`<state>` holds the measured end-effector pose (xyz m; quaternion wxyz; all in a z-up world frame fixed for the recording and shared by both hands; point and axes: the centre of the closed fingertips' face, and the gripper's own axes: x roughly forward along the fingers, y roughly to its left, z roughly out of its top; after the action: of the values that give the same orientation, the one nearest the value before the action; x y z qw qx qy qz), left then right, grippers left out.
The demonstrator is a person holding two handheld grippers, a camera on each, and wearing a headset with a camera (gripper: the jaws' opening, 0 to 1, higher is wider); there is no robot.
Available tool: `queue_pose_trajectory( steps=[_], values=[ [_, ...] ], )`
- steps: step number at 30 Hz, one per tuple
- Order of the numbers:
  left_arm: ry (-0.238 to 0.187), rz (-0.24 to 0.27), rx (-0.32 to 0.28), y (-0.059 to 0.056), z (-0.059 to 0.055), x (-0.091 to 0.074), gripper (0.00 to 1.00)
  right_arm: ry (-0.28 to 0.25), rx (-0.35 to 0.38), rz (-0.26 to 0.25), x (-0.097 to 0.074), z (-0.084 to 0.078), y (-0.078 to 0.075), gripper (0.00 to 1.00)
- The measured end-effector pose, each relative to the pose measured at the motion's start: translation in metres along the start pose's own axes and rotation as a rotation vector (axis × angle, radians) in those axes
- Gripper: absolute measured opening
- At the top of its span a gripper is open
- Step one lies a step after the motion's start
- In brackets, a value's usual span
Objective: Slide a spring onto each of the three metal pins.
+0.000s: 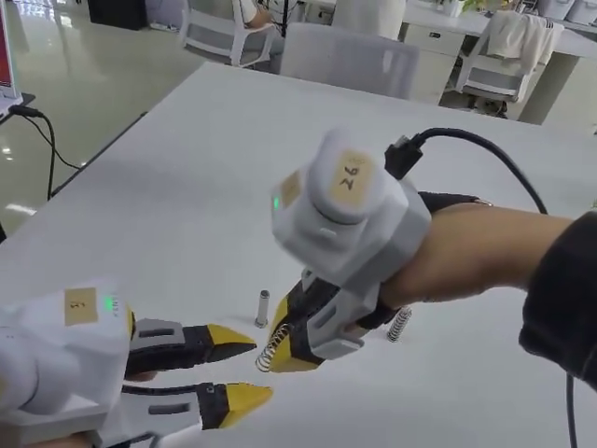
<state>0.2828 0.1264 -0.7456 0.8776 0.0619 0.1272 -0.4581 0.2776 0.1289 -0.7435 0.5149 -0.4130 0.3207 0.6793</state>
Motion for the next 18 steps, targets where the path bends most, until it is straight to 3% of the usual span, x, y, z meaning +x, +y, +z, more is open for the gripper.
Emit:
queue_pose_trajectory(
  steps=[12, 18],
  values=[
    [0.011, 0.091, -0.031, 0.018, -0.009, -0.011, 0.51, 0.027, 0.022, -0.019, 0.0, -0.01, -0.012, 0.09],
    [0.023, 0.112, -0.046, 0.02, -0.015, -0.015, 0.6, 0.031, 0.038, -0.036, -0.004, -0.013, -0.021, 0.09]
  ],
)
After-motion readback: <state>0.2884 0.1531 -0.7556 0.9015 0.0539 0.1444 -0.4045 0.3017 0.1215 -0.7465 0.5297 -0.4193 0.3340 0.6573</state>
